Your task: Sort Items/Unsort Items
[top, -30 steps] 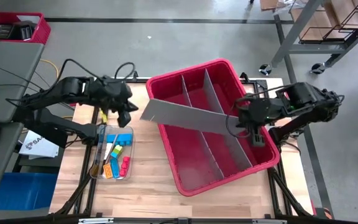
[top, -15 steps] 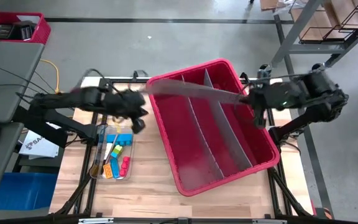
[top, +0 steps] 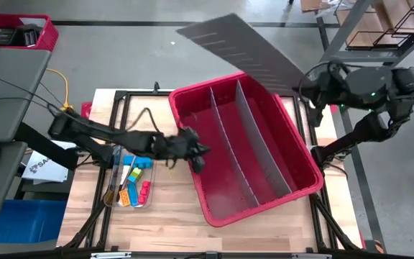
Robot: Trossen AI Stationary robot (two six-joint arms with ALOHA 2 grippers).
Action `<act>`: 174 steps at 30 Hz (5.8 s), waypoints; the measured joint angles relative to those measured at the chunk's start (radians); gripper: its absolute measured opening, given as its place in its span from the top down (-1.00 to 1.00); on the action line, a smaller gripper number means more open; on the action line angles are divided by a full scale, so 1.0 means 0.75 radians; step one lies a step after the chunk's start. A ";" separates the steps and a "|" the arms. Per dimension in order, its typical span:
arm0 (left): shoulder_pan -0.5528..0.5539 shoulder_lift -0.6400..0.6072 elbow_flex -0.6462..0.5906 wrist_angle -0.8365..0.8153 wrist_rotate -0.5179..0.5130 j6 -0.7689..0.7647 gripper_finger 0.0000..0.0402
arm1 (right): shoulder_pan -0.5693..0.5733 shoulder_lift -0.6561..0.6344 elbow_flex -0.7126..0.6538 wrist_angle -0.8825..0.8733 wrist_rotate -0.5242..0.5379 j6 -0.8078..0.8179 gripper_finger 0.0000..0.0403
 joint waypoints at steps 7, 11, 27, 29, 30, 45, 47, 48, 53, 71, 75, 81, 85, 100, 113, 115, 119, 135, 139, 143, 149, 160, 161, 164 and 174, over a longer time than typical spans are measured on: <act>-0.066 0.203 0.171 -0.009 0.132 -0.012 1.00 | -0.031 0.000 0.023 0.001 0.007 0.012 1.00; -0.099 0.236 0.281 -0.185 0.320 0.013 1.00 | -0.054 0.003 0.022 0.000 0.002 0.011 1.00; -0.203 0.190 0.393 -1.038 0.319 0.303 1.00 | -0.112 0.002 0.021 0.001 0.003 0.012 1.00; -0.204 0.171 0.387 -1.168 0.288 0.331 1.00 | -0.112 0.002 0.021 0.000 -0.008 0.018 1.00; -0.200 0.158 0.386 -1.215 0.267 0.340 1.00 | -0.113 0.003 0.021 0.001 -0.014 0.030 1.00; -0.132 -0.061 0.391 -1.119 0.100 0.282 1.00 | -0.112 0.082 0.017 0.000 -0.438 0.317 1.00; -0.132 -0.100 0.391 -1.132 0.070 0.281 1.00 | -0.112 0.114 0.017 0.001 -0.493 0.323 1.00; -0.132 -0.121 0.391 -1.145 0.051 0.271 1.00 | -0.112 0.132 0.017 0.000 -0.519 0.327 1.00; -0.132 -0.285 0.391 -1.178 -0.082 0.157 1.00 | -0.097 0.190 0.015 0.000 -0.537 0.291 1.00; -0.131 -0.342 0.393 -1.300 -0.225 -0.338 1.00 | -0.100 0.114 0.016 0.000 -0.310 0.184 1.00; -0.131 -0.272 0.393 -1.277 -0.168 -0.406 1.00 | -0.101 0.109 0.017 0.001 -0.312 0.160 1.00; -0.133 -0.214 0.393 -1.222 -0.123 -0.405 1.00 | -0.100 0.103 0.017 0.000 -0.321 0.150 1.00; -0.133 -0.217 0.392 -1.224 -0.122 -0.405 1.00 | -0.101 0.103 0.017 0.000 -0.321 0.165 1.00; -0.064 -0.258 0.392 -1.227 -0.217 -0.089 1.00 | -0.100 0.105 0.017 0.000 -0.432 0.525 1.00; 0.061 -0.258 0.392 -1.282 -0.248 0.154 0.86 | -0.038 -0.054 -0.511 0.001 -0.345 1.242 1.00; 0.078 -0.258 0.392 -1.289 -0.250 0.180 0.84 | -0.019 -0.124 -0.615 0.002 -0.337 1.371 1.00; 0.117 -0.258 0.392 -1.288 -0.250 0.201 0.84 | 0.015 -0.295 -0.777 -0.001 -0.208 1.613 1.00; 0.193 -0.259 0.392 -1.139 -0.243 0.189 0.84 | 0.028 -0.893 -1.466 0.000 -0.351 2.057 1.00; 0.193 -0.259 0.392 -1.097 -0.242 0.167 0.84 | 0.028 -0.952 -1.664 0.029 -0.573 2.133 1.00; 0.194 -0.259 0.392 -1.052 -0.242 0.167 0.84 | 0.028 -0.953 -1.839 0.176 -0.723 2.118 1.00; 0.194 -0.259 0.392 -1.049 -0.222 0.165 0.84 | 0.028 -0.937 -2.054 0.623 -0.749 1.972 0.91; 0.194 -0.260 0.392 -1.052 -0.158 0.144 0.84 | 0.029 -0.878 -2.002 0.608 -0.966 1.651 0.25; 0.194 -0.260 0.392 -1.052 -0.158 0.150 0.84 | 0.029 -0.878 -1.968 0.541 -0.981 1.614 0.21; 0.194 -0.260 0.392 -1.052 -0.137 0.165 0.84 | 0.029 -0.878 -1.834 0.303 -0.981 1.537 0.14; 0.185 -0.260 0.392 -1.136 0.091 0.190 0.90 | 0.029 -0.827 -1.411 0.630 -0.526 1.153 0.14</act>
